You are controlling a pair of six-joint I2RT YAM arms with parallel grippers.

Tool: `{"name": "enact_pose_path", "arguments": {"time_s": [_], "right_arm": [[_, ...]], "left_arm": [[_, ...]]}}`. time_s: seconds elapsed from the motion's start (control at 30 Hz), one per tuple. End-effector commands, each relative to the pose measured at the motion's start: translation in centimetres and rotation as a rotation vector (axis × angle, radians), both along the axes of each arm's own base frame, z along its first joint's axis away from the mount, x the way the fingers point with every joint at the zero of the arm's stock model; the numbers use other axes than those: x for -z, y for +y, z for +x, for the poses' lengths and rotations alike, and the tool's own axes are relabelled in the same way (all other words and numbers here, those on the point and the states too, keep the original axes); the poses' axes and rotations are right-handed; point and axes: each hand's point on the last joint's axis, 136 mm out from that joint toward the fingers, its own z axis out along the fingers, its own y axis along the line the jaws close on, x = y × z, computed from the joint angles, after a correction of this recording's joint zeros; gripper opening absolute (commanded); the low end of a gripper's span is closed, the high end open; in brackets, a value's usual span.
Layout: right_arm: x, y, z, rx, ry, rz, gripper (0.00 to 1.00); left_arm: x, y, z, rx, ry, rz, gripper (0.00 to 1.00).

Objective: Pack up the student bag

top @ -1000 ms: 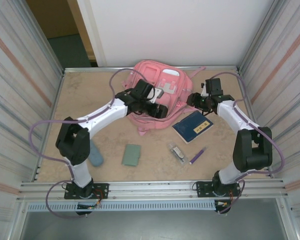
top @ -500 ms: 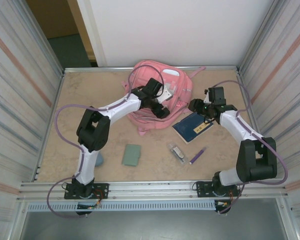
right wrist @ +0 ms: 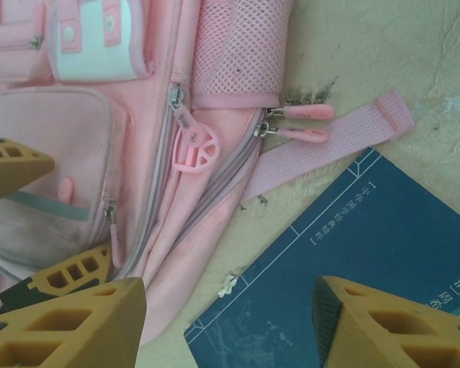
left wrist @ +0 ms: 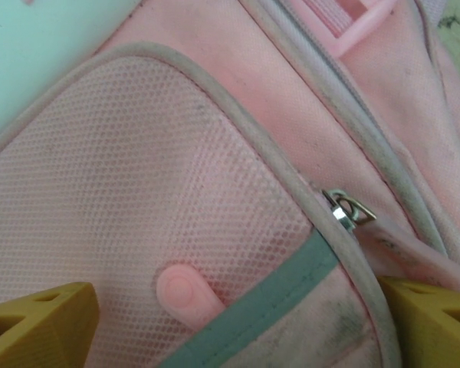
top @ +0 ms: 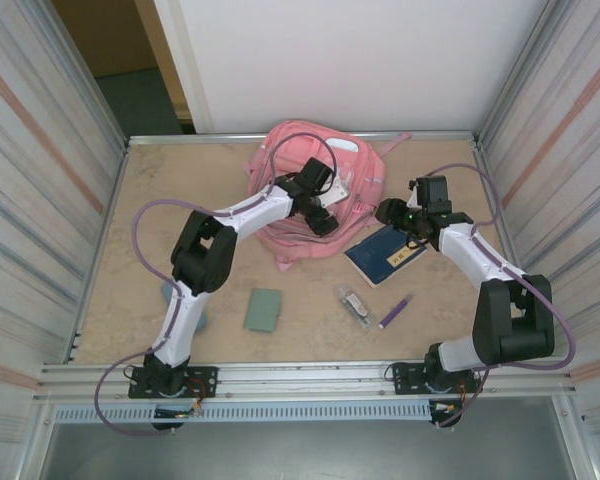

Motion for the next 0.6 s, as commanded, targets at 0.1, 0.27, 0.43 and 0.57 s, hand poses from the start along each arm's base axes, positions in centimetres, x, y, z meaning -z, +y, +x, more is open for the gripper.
{"name": "enact_pose_path", "arguments": {"time_s": [0.1,0.27,0.43,0.57], "right_arm": [[-0.9,-0.5,0.7,-0.008,-0.023,-0.044,0.59],[-0.3,-0.5,2.1,-0.099,-0.059,-0.135,0.58],[1.0,0.9,4.0,-0.296,-0.022,-0.169,0.58],[2.0,2.2,5.0,-0.415,0.013,-0.154,0.57]], "left_arm": [[-1.1,1.2,1.3,0.037,-0.165,0.140,0.56],[-4.1,0.0,0.9,0.144,-0.243,0.119,0.26],[-8.7,0.3,0.7,0.161,-0.321,0.094,0.00],[-11.3,1.1,0.6,0.201,-0.399,0.101,0.00]]}}
